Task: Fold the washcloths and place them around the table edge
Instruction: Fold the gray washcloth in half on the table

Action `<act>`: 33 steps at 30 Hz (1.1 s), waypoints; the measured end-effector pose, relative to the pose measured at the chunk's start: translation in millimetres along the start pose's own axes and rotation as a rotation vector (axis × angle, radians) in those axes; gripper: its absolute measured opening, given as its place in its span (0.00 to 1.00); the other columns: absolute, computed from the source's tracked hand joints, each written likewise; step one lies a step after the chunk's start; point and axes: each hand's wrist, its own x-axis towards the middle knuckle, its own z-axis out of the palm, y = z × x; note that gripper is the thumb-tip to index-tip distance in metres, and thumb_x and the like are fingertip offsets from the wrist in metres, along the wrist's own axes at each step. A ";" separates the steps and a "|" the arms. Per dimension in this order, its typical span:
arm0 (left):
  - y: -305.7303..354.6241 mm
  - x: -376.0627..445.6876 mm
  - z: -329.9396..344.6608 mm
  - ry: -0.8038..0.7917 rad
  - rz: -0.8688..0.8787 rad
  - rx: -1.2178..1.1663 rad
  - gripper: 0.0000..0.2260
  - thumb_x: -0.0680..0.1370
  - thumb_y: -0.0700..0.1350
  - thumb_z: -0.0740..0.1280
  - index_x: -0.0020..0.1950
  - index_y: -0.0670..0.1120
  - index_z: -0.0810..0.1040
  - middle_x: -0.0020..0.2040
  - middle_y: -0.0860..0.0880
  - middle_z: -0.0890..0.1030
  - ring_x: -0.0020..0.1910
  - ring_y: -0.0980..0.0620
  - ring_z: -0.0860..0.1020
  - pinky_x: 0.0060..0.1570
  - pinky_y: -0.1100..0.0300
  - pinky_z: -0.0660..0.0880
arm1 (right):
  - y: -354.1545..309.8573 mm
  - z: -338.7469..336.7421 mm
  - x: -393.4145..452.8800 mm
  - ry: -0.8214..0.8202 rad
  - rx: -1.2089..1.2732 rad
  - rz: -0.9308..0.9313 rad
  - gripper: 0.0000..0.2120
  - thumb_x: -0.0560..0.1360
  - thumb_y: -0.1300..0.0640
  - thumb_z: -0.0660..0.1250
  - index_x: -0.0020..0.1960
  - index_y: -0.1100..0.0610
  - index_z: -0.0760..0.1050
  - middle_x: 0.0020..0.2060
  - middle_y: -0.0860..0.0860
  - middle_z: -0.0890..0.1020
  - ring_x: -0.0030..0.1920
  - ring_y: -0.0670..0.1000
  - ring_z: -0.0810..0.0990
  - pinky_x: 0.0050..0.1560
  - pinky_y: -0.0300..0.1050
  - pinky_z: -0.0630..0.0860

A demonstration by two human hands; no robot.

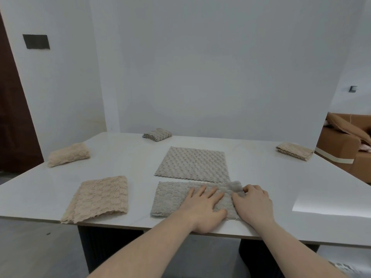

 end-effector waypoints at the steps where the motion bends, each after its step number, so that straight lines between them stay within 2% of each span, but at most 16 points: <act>1: -2.8 -0.5 -1.4 -0.009 -0.004 0.003 0.31 0.80 0.63 0.49 0.83 0.58 0.49 0.83 0.57 0.46 0.82 0.52 0.42 0.79 0.45 0.37 | 0.1 -0.4 0.1 0.002 0.007 -0.001 0.16 0.73 0.45 0.61 0.56 0.52 0.77 0.59 0.50 0.78 0.61 0.55 0.72 0.62 0.50 0.69; 12: -87.7 -36.4 -16.9 0.024 -0.252 -0.015 0.32 0.80 0.69 0.48 0.82 0.61 0.48 0.83 0.58 0.46 0.82 0.53 0.43 0.79 0.44 0.39 | 0.7 -3.5 -1.1 -0.009 0.017 -0.018 0.11 0.75 0.47 0.61 0.51 0.50 0.78 0.59 0.50 0.78 0.60 0.56 0.72 0.60 0.49 0.68; 16: -107.8 -48.2 -14.8 0.083 -0.305 -0.073 0.33 0.79 0.69 0.51 0.82 0.60 0.51 0.83 0.57 0.50 0.82 0.54 0.46 0.80 0.48 0.41 | 0.9 -3.4 -0.2 -0.012 0.040 -0.013 0.06 0.75 0.48 0.61 0.47 0.48 0.76 0.58 0.49 0.79 0.60 0.56 0.72 0.59 0.49 0.68; 20: -105.6 -47.8 -10.9 0.148 -0.309 -0.117 0.34 0.76 0.68 0.53 0.81 0.60 0.56 0.82 0.58 0.55 0.82 0.54 0.49 0.80 0.48 0.44 | 2.9 -0.8 1.5 -0.020 0.030 -0.023 0.08 0.76 0.51 0.60 0.50 0.49 0.77 0.59 0.50 0.79 0.61 0.57 0.71 0.60 0.50 0.68; 22: -106.1 -48.7 -11.1 0.189 -0.298 -0.140 0.33 0.75 0.67 0.54 0.79 0.61 0.60 0.80 0.58 0.60 0.80 0.54 0.55 0.79 0.49 0.48 | 3.3 -1.3 1.3 -0.013 0.054 -0.014 0.08 0.76 0.51 0.60 0.49 0.51 0.77 0.56 0.51 0.80 0.59 0.58 0.72 0.59 0.50 0.69; 26: -107.2 -54.2 -12.0 0.265 -0.280 -0.223 0.28 0.74 0.67 0.56 0.73 0.61 0.70 0.71 0.59 0.69 0.72 0.54 0.65 0.75 0.53 0.58 | 2.1 -3.3 0.5 0.020 0.184 0.034 0.11 0.74 0.46 0.62 0.40 0.52 0.77 0.41 0.48 0.81 0.52 0.58 0.76 0.53 0.51 0.74; 29: -107.0 -55.3 -11.9 0.274 -0.279 -0.240 0.29 0.73 0.68 0.55 0.72 0.61 0.71 0.71 0.60 0.70 0.71 0.54 0.66 0.74 0.53 0.59 | 1.9 -1.9 1.1 0.026 0.186 0.030 0.11 0.73 0.43 0.61 0.48 0.49 0.76 0.45 0.48 0.80 0.54 0.56 0.76 0.53 0.50 0.73; 33: -105.3 -55.4 -12.1 0.263 -0.281 -0.183 0.28 0.78 0.65 0.55 0.76 0.59 0.67 0.77 0.58 0.65 0.76 0.53 0.62 0.77 0.53 0.55 | 3.6 -0.6 3.4 0.040 0.248 0.059 0.19 0.75 0.36 0.59 0.53 0.49 0.75 0.50 0.49 0.81 0.56 0.55 0.77 0.55 0.51 0.73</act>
